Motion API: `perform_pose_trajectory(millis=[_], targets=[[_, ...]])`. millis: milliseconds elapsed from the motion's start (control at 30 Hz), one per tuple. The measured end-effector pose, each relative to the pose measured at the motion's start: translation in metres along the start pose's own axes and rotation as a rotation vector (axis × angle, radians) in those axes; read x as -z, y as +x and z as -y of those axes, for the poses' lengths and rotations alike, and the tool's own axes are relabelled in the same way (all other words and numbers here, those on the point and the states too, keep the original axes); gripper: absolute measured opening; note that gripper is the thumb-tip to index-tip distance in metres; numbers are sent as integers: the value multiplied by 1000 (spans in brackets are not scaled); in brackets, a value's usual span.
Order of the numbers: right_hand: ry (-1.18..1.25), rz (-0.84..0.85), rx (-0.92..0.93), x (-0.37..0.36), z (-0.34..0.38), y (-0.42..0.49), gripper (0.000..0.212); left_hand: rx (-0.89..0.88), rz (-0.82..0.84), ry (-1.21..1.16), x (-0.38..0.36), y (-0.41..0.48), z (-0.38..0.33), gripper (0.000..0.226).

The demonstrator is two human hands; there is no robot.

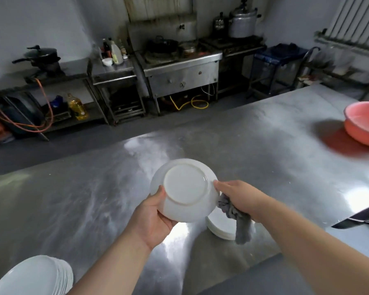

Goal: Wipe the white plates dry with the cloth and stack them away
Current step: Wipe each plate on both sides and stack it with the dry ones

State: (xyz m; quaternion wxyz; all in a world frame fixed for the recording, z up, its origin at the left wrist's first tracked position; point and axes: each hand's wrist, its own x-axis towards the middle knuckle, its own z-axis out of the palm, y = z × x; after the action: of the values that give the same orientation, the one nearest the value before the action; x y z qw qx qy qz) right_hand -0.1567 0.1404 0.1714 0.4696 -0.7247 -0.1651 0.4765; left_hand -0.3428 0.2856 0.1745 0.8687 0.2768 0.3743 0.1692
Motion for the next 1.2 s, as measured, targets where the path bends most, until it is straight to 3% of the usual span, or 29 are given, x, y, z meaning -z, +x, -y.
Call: perform_pose_trajectory(millis=[133, 267, 367, 433, 467, 567, 667, 767, 967, 1200], targets=[[0, -36, -51, 38, -28, 13, 53, 13, -53, 289, -15, 37, 24, 29], [39, -68, -80, 71, -41, 11, 44, 43, -166, 636, -35, 60, 46, 31], [43, -49, -133, 96, -54, 20, 87, 229, -65, 503, -46, 77, 52, 67], [49, -86, -137, 108, -62, 27, 97, 265, -34, 303, -48, 93, 56, 83], [15, -113, -109, 112, -66, 31, 85, 260, -41, 264, -49, 98, 58, 77], [-101, -197, -7, 118, -74, 38, 15, 157, -70, 443, -53, 109, 69, 25], [-232, -181, -22, 120, -84, 55, 29, 20, -146, 924, -46, 123, 81, 28], [-479, -174, -38, 118, -91, 69, 8, -105, -258, 1381, -37, 136, 92, 16], [-629, -149, -150, 120, -109, 83, 21, -203, -340, 1539, -35, 150, 115, 6], [-829, -225, -169, 113, -117, 85, 17, -292, -368, 1736, -39, 157, 125, 21]])
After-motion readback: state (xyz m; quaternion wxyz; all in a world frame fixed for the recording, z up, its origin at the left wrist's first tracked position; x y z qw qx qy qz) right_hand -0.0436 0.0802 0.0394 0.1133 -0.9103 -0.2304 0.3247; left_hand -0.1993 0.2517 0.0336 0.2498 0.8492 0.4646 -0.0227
